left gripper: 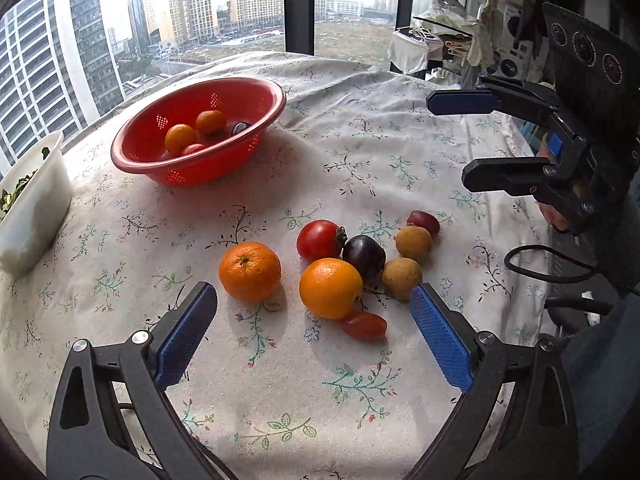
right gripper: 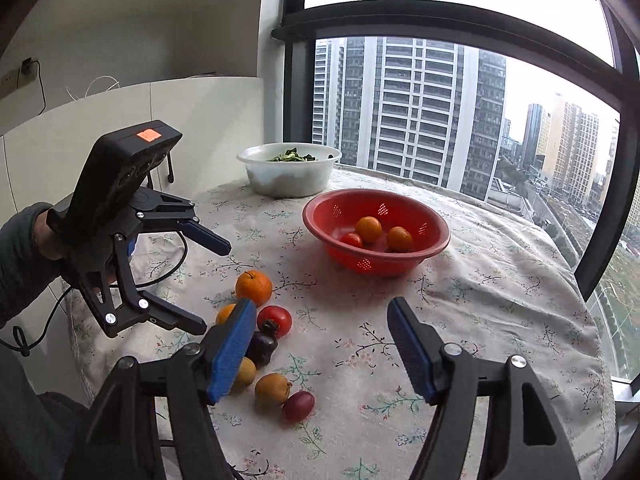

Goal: Organize fruits
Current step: 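Withdraw both tools from the colander back to the fruit cluster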

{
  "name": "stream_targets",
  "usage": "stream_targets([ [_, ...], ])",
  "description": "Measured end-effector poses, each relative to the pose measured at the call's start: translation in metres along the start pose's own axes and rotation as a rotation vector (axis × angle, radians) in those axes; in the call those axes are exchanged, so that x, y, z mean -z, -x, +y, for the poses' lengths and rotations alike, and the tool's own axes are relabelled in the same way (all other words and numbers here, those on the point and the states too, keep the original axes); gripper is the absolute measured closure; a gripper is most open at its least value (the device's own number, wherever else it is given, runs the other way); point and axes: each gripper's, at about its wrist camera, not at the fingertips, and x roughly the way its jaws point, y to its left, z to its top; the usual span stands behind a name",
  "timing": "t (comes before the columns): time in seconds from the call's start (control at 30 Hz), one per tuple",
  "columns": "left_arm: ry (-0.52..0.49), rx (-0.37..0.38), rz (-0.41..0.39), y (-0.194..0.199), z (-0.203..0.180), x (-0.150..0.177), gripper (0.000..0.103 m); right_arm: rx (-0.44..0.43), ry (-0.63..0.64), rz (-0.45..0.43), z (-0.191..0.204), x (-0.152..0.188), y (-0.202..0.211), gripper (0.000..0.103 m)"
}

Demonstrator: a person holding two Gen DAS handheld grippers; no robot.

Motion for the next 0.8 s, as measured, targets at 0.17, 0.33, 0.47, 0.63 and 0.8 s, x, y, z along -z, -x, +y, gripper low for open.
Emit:
stream_targets([
  [0.17,0.032,0.032,-0.009,-0.006,-0.002,0.005,0.005,-0.016,-0.028,0.021,0.016,0.023,0.003,0.036],
  [0.33,0.044,0.049,-0.015,-0.009,0.0,0.005,0.012,-0.029,-0.061,0.035,0.016,0.036,0.005,0.041],
  [0.47,0.063,0.059,0.002,-0.017,0.003,0.003,0.027,-0.03,-0.088,0.033,0.012,0.038,0.004,0.044],
  [0.63,0.071,0.07,0.024,-0.028,0.004,0.002,0.037,-0.035,-0.083,0.056,0.013,0.04,0.002,0.049],
  [0.8,0.078,0.076,0.031,-0.032,0.007,0.0,0.046,-0.011,-0.038,0.118,0.012,0.043,-0.003,0.054],
])
